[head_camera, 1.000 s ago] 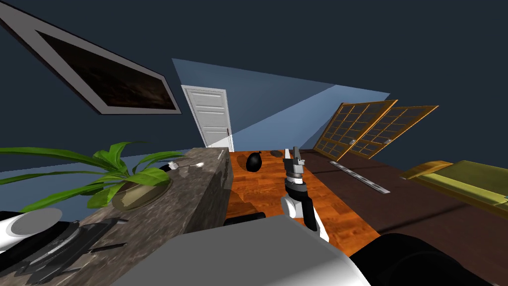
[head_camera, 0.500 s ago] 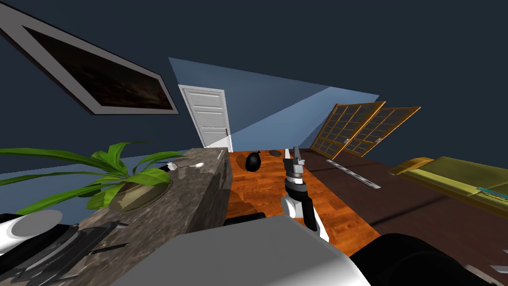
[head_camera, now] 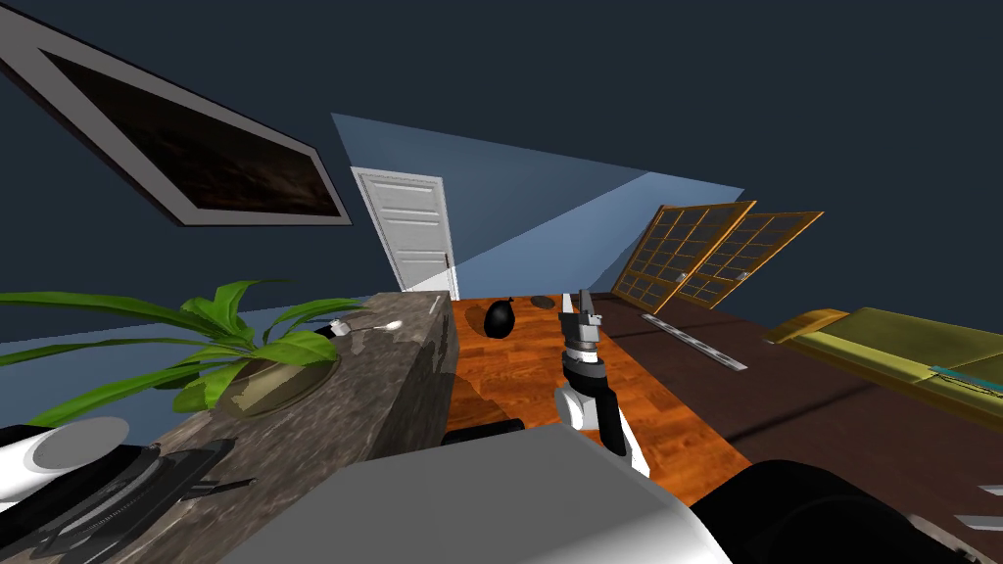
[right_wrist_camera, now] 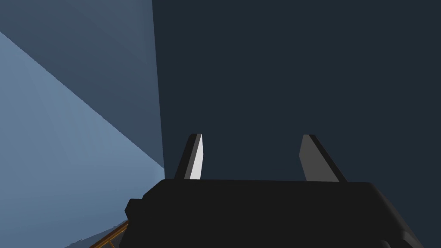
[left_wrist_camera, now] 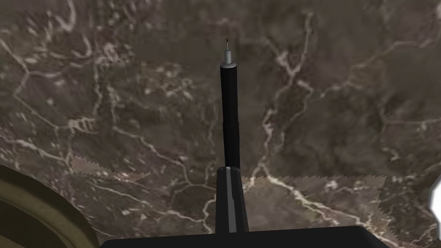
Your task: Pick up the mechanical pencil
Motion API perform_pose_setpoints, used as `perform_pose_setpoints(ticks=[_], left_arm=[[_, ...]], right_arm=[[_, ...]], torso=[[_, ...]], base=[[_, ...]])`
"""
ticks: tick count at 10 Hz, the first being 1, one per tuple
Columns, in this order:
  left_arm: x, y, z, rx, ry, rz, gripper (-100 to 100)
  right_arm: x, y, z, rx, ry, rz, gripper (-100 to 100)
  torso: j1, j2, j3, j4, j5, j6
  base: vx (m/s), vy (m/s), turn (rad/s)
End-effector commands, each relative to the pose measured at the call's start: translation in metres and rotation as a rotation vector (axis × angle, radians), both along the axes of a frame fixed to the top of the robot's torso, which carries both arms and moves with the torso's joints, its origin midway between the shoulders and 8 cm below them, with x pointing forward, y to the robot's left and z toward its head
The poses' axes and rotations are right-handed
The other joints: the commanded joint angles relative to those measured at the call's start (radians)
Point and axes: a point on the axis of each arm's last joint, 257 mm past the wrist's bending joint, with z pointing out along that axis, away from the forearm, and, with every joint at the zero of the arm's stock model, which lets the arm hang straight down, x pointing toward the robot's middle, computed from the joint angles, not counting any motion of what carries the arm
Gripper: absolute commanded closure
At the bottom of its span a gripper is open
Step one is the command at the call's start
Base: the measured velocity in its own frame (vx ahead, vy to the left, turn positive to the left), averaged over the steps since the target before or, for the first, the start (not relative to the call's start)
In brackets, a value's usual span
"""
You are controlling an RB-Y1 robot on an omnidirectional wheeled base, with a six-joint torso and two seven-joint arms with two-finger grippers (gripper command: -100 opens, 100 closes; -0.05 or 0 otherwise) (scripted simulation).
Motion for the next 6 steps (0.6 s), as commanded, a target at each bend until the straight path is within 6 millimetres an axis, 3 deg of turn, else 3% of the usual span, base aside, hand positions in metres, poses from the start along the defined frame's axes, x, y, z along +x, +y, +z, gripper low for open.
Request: perform_pose_setpoints(ticks=[1, 2, 3, 4, 6], left_arm=[[0.0, 0.0, 0.0, 0.0, 0.0, 0.0, 100], [0.0, 0.0, 0.0, 0.0, 0.0, 0.0, 100], [0.0, 0.0, 0.0, 0.0, 0.0, 0.0, 0], [0.005, 0.013, 0.015, 0.038, -0.009, -0.006, -100], [0.006, 0.029, 0.03, 0.084, -0.01, -0.009, -100]], right_arm=[[0.0, 0.0, 0.0, 0.0, 0.0, 0.0, 0], [0.0, 0.0, 0.0, 0.0, 0.0, 0.0, 0], [0.0, 0.0, 0.0, 0.0, 0.0, 0.0, 0], [0.0, 0.0, 0.0, 0.0, 0.0, 0.0, 0], [0.0, 0.0, 0.0, 0.0, 0.0, 0.0, 0]], torso=[[0.0, 0.0, 0.0, 0.0, 0.0, 0.0], [0.0, 0.0, 0.0, 0.0, 0.0, 0.0], [0.0, 0.0, 0.0, 0.0, 0.0, 0.0], [0.0, 0.0, 0.0, 0.0, 0.0, 0.0], [-0.006, -0.002, -0.001, 0.0, -0.001, 0.0]], base=[[0.0, 0.0, 0.0], [0.0, 0.0, 0.0], [0.0, 0.0, 0.0], [0.02, -0.042, 0.014], [0.053, -0.101, 0.017]])
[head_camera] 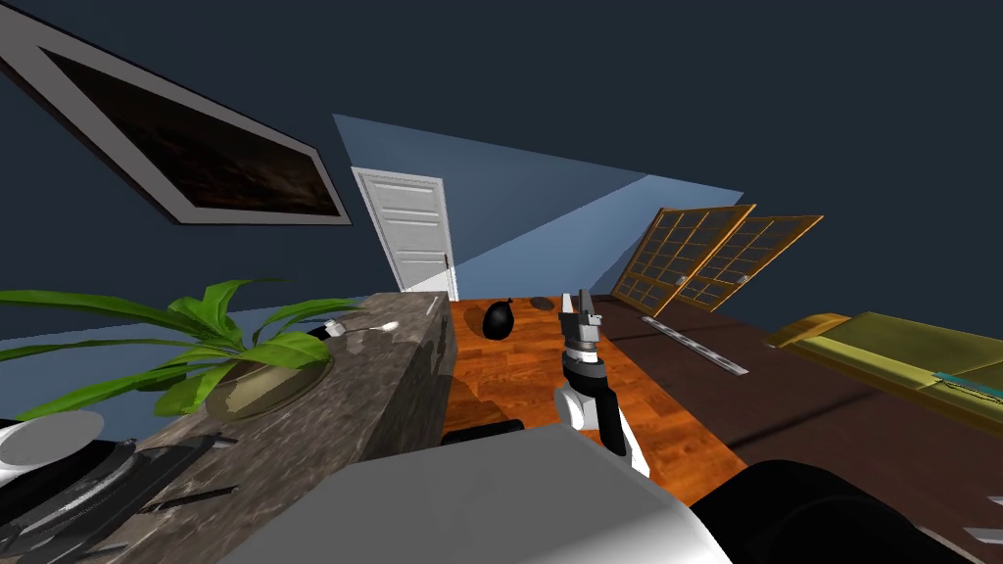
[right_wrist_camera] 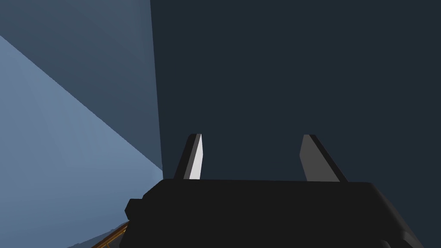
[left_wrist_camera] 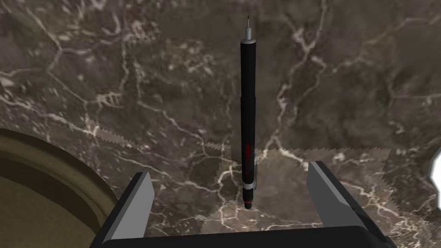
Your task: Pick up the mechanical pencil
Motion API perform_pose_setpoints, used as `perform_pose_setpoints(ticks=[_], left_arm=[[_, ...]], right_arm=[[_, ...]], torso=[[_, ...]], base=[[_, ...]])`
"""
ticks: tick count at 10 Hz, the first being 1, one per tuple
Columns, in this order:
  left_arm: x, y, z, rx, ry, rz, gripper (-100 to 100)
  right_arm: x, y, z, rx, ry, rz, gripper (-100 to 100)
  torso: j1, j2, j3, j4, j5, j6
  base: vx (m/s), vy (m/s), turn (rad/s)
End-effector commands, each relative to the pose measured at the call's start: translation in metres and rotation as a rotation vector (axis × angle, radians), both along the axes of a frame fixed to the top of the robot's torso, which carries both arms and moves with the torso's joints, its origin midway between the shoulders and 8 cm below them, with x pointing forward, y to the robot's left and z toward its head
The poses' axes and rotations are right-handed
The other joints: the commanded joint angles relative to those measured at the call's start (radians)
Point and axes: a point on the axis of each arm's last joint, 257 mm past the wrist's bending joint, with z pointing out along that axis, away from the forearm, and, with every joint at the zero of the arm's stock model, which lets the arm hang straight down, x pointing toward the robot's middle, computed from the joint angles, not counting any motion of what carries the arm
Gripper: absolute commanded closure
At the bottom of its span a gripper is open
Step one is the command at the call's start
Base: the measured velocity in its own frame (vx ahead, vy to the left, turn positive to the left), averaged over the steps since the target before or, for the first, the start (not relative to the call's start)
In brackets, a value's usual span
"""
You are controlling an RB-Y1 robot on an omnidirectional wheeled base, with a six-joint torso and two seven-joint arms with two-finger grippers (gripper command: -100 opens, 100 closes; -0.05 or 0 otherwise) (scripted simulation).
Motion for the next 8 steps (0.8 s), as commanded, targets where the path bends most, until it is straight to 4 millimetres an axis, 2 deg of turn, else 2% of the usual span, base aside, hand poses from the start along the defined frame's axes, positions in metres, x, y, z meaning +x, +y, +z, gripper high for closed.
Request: perform_pose_setpoints(ticks=[1, 4, 5, 8], left_arm=[[-0.001, 0.021, 0.019, 0.066, 0.006, -0.005, -100], [-0.006, 0.046, 0.041, 0.142, 0.024, -0.006, -100], [-0.011, 0.06, 0.054, 0.187, 0.04, -0.007, -100], [-0.02, 0.081, 0.074, 0.254, 0.07, -0.006, -100]], right_arm=[[0.0, 0.0, 0.0, 0.0, 0.0, 0.0, 0], [0.0, 0.0, 0.0, 0.0, 0.0, 0.0, 0], [0.0, 0.0, 0.0, 0.0, 0.0, 0.0, 0], [0.0, 0.0, 0.0, 0.0, 0.0, 0.0, 0]], torso=[[0.0, 0.0, 0.0, 0.0, 0.0, 0.0], [-0.001, -0.003, -0.002, -0.001, 0.0, 0.0], [0.001, -0.003, -0.002, -0.001, 0.0, 0.0], [0.0, -0.004, -0.003, -0.001, 0.0, 0.0]], base=[[0.127, -0.138, 0.008], [0.108, -0.107, 0.005], [0.117, -0.118, -0.008], [0.114, -0.096, -0.004]])
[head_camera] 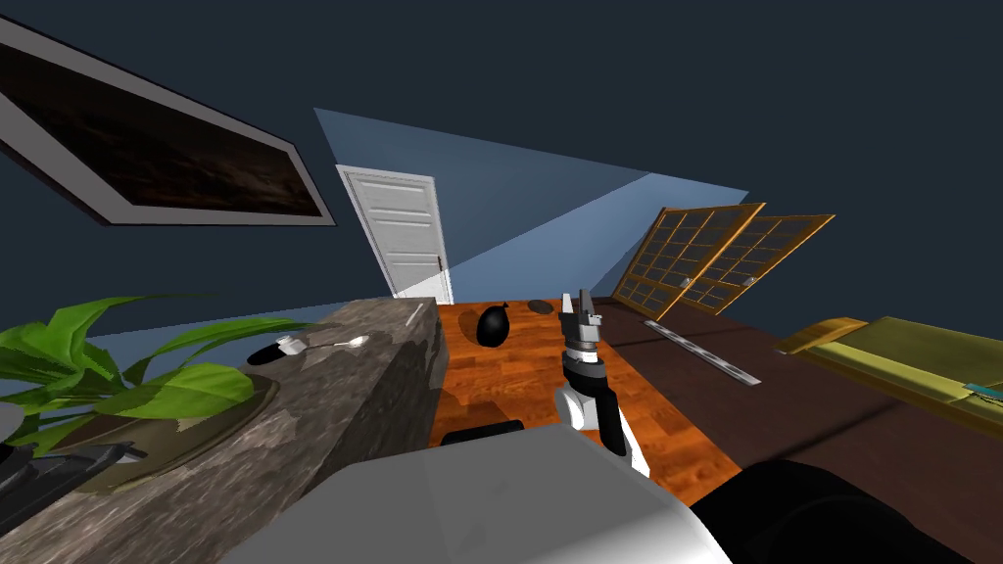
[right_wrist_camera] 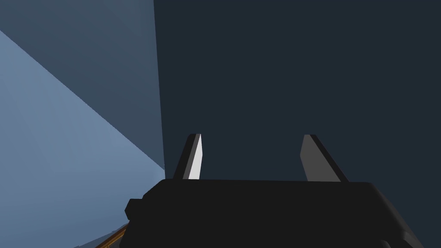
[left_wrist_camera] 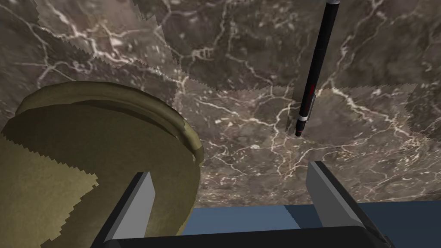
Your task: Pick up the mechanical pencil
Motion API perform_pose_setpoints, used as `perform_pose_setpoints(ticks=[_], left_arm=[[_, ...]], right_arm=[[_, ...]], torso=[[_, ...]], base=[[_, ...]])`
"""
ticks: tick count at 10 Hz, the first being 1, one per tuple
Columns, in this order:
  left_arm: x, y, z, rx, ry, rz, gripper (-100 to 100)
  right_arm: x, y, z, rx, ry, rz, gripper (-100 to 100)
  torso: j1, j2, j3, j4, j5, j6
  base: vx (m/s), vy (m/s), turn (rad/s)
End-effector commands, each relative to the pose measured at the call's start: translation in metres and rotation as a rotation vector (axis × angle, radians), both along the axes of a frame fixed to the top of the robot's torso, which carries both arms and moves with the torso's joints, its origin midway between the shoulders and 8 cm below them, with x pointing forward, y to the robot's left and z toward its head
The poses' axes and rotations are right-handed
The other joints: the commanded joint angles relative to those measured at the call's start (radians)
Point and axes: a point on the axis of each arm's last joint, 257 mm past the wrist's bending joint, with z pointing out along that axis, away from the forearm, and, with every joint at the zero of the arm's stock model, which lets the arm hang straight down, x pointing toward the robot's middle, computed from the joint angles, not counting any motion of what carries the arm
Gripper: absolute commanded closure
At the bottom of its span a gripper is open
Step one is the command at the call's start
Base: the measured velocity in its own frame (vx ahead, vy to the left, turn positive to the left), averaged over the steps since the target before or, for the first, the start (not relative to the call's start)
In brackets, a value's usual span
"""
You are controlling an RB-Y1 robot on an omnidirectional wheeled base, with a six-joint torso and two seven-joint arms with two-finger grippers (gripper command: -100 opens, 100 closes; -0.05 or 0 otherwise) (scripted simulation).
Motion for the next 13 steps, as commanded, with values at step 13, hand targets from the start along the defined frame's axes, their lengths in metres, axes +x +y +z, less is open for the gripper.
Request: perform_pose_setpoints(ticks=[13], left_arm=[[-0.023, -0.072, -0.066, -0.238, 0.059, 0.041, -100]], right_arm=[[0.0, 0.0, 0.0, 0.0, 0.0, 0.0, 0]], torso=[[0.007, 0.005, 0.004, 0.004, -0.004, 0.007]], base=[[-0.037, 0.044, -0.004]])
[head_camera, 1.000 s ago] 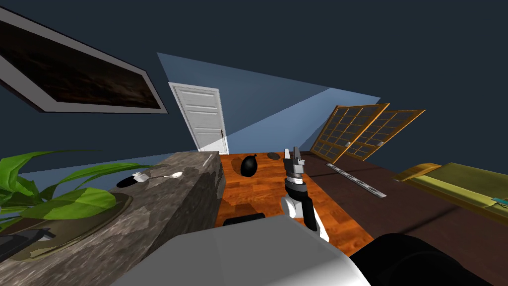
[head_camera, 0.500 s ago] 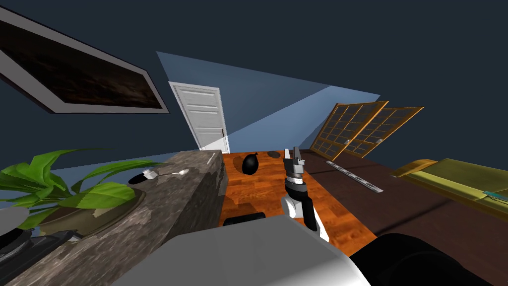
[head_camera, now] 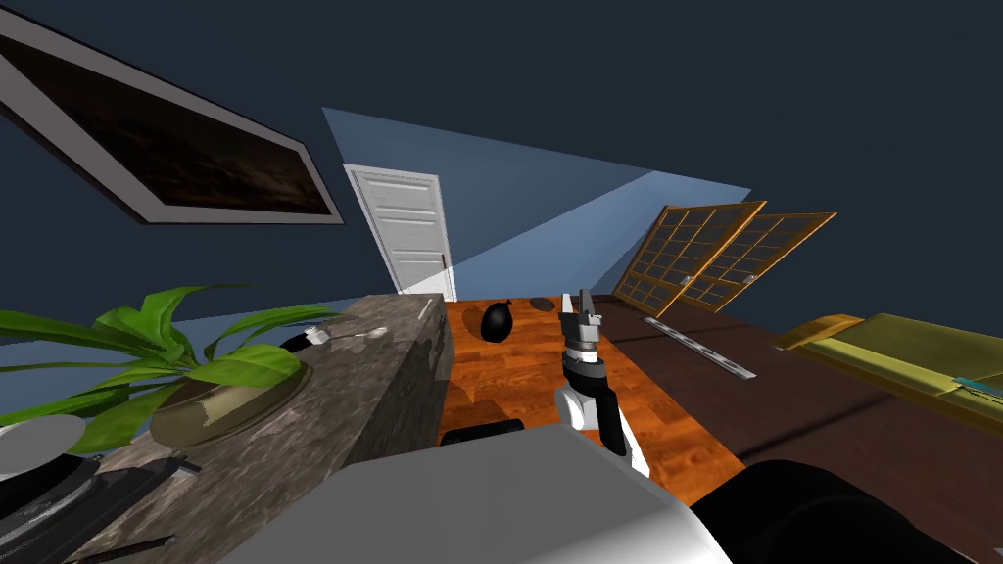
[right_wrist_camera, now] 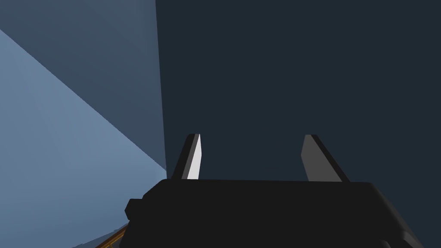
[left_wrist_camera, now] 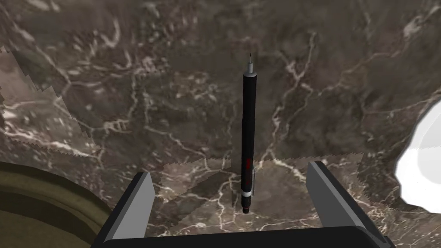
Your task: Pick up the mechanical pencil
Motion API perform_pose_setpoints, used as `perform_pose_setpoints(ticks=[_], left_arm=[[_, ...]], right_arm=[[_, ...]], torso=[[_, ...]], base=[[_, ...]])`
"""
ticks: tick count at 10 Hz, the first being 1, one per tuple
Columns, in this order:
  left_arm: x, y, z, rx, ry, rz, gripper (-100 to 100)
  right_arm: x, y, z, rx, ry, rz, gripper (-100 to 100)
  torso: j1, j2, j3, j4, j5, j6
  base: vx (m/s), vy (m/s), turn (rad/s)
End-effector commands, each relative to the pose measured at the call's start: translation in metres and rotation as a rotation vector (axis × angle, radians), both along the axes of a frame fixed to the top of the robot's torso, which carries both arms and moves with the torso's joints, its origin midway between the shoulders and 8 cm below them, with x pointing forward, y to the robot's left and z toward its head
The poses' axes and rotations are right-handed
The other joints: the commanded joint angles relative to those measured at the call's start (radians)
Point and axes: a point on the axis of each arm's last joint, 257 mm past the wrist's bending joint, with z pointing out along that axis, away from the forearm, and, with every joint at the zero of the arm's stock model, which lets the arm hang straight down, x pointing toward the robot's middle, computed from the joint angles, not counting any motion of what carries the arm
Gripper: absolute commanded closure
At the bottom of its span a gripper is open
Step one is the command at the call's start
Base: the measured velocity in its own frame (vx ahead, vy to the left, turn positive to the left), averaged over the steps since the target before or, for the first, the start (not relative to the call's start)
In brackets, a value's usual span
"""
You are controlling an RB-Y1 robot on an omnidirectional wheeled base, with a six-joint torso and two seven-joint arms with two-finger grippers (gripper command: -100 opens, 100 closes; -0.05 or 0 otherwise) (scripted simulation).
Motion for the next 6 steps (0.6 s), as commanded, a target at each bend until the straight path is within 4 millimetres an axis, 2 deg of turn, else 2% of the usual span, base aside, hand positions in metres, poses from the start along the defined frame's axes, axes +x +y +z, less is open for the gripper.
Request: perform_pose_setpoints(ticks=[1, 2, 3, 4, 5, 6], left_arm=[[-0.004, -0.013, -0.009, -0.034, 0.001, 0.004, -100], [-0.006, -0.022, -0.016, -0.062, 0.002, 0.006, -100], [-0.003, -0.016, -0.012, -0.045, 0.001, 0.005, -100], [-0.004, -0.017, -0.012, -0.048, 0.002, 0.005, 0], [-0.004, -0.02, -0.026, -0.051, -0.003, 0.012, -100], [-0.004, -0.022, -0.031, -0.052, -0.005, 0.014, -100]], right_arm=[[0.0, 0.0, 0.0, 0.0, 0.0, 0.0, 0], [0.0, 0.0, 0.0, 0.0, 0.0, 0.0, 0], [0.0, 0.0, 0.0, 0.0, 0.0, 0.0, 0], [0.0, 0.0, 0.0, 0.0, 0.0, 0.0, 0], [0.0, 0.0, 0.0, 0.0, 0.0, 0.0, 0], [0.0, 0.0, 0.0, 0.0, 0.0, 0.0, 0]], torso=[[0.0, 0.0, 0.0, 0.0, 0.0, 0.0], [-0.001, 0.0, 0.0, 0.0, 0.0, 0.0], [-0.001, 0.0, 0.0, 0.0, 0.0, 0.0], [-0.003, -0.002, -0.001, 0.0, -0.001, 0.0], [-0.004, -0.003, -0.002, -0.001, -0.001, 0.0], [-0.003, -0.003, -0.002, -0.001, -0.001, 0.0]], base=[[-0.067, 0.045, 0.01], [-0.061, 0.045, 0.021], [-0.026, 0.021, 0.003], [-0.005, 0.004, -0.001], [-0.029, 0.017, -0.024], [-0.05, 0.033, -0.031]])
